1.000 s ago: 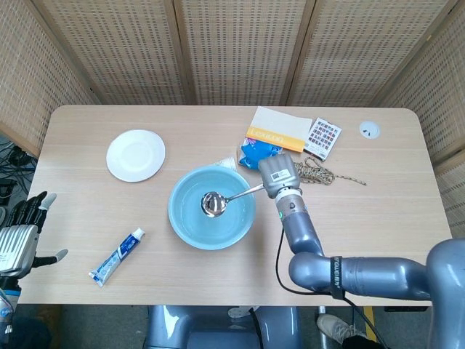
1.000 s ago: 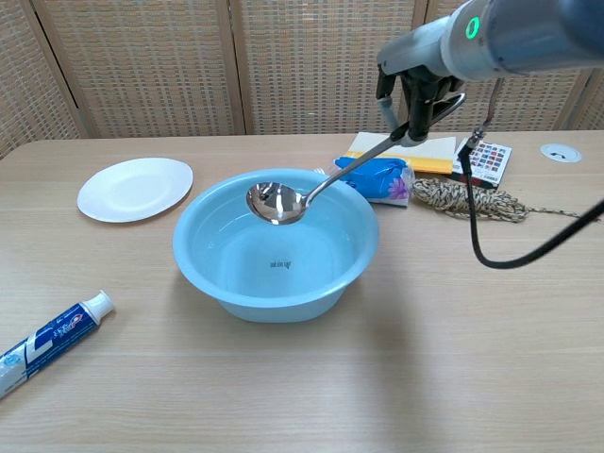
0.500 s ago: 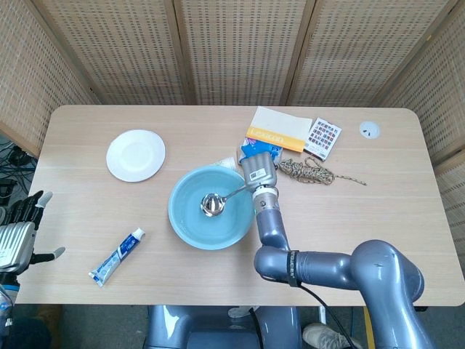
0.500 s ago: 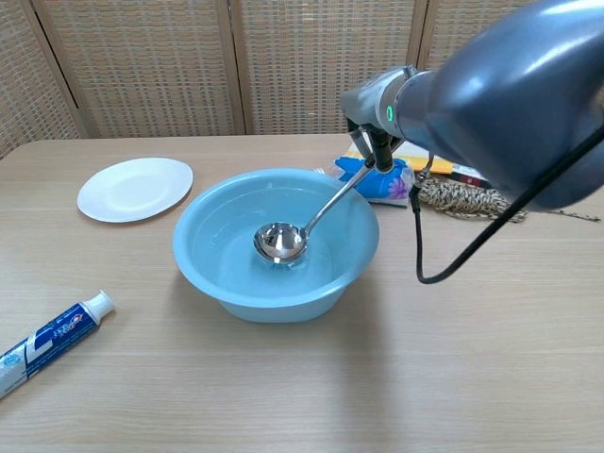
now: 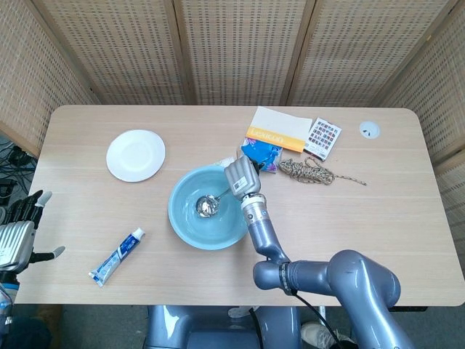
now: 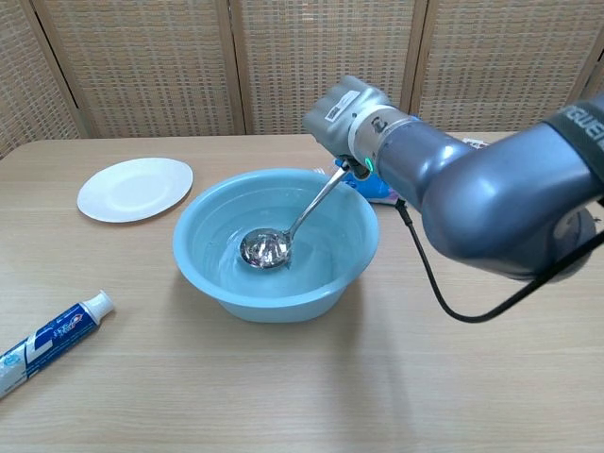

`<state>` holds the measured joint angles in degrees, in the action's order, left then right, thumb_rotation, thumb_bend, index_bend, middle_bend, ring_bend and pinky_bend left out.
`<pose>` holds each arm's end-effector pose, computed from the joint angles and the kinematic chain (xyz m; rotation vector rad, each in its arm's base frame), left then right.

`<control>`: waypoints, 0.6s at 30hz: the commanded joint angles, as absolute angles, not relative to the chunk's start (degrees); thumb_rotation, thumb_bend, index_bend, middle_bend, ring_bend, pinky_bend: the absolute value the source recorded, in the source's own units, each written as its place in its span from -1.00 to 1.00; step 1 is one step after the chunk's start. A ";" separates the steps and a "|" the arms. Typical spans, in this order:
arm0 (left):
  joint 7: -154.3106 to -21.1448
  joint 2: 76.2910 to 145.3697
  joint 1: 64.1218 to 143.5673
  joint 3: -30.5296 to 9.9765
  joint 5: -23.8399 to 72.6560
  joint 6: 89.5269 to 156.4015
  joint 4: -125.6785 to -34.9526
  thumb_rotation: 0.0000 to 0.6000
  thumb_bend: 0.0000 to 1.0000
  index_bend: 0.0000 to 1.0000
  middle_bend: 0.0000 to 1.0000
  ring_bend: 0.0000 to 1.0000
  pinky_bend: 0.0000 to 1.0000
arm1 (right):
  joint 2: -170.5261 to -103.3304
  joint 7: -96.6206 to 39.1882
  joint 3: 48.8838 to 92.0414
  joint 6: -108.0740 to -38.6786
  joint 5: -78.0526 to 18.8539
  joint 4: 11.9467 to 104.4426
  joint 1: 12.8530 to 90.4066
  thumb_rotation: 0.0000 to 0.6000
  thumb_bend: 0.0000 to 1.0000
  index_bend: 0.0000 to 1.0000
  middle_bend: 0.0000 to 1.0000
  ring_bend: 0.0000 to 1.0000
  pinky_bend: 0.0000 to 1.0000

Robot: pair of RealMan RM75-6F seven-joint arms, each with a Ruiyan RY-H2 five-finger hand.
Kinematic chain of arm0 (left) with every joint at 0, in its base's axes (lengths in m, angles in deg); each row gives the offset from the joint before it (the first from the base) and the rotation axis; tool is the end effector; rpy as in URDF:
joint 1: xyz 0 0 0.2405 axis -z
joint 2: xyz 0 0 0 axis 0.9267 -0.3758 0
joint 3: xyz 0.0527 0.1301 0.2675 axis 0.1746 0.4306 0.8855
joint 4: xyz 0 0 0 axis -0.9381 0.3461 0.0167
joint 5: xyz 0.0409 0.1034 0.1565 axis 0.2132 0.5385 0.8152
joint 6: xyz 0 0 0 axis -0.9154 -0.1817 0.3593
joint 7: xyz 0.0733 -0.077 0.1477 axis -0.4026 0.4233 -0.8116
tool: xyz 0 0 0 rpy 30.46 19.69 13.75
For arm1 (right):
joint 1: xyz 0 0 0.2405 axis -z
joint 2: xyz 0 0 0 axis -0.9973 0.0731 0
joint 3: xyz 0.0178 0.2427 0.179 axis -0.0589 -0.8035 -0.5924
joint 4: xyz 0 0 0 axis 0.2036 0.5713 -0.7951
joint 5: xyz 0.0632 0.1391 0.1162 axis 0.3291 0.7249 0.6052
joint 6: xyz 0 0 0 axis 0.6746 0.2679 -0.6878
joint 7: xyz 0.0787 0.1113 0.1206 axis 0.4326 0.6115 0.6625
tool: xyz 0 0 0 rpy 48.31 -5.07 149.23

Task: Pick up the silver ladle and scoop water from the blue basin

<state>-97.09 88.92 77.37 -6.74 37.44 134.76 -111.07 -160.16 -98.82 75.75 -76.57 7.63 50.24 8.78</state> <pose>-0.3310 0.2467 0.1843 -1.3827 -1.0322 -0.7777 -0.0212 -0.4817 -0.0805 1.8339 -0.1823 0.4163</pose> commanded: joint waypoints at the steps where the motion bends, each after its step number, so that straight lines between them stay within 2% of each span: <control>1: -97.06 88.98 77.38 -6.68 37.47 134.79 -111.01 1.00 -1.00 -1.00 -1.00 -1.00 -1.00 | -161.41 -99.86 77.34 -76.67 5.25 49.08 9.94 1.00 0.40 0.67 1.00 1.00 1.00; 13: -97.21 89.02 77.39 -6.49 37.57 135.15 -111.09 1.00 -1.00 -1.00 -1.00 -1.00 -1.00 | -162.66 -106.85 79.29 -76.38 2.49 50.30 11.94 1.00 0.39 0.67 1.00 1.00 1.00; 18: -97.37 89.14 77.53 -6.37 37.51 134.94 -111.04 1.00 -1.00 -1.00 -1.00 -1.00 -1.00 | -162.36 -109.85 76.50 -77.08 6.18 53.50 12.61 1.00 0.39 0.67 1.00 1.00 1.00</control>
<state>-97.37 89.13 77.52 -6.38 37.52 134.96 -111.05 -162.52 -108.86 77.76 -76.72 4.81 52.23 12.26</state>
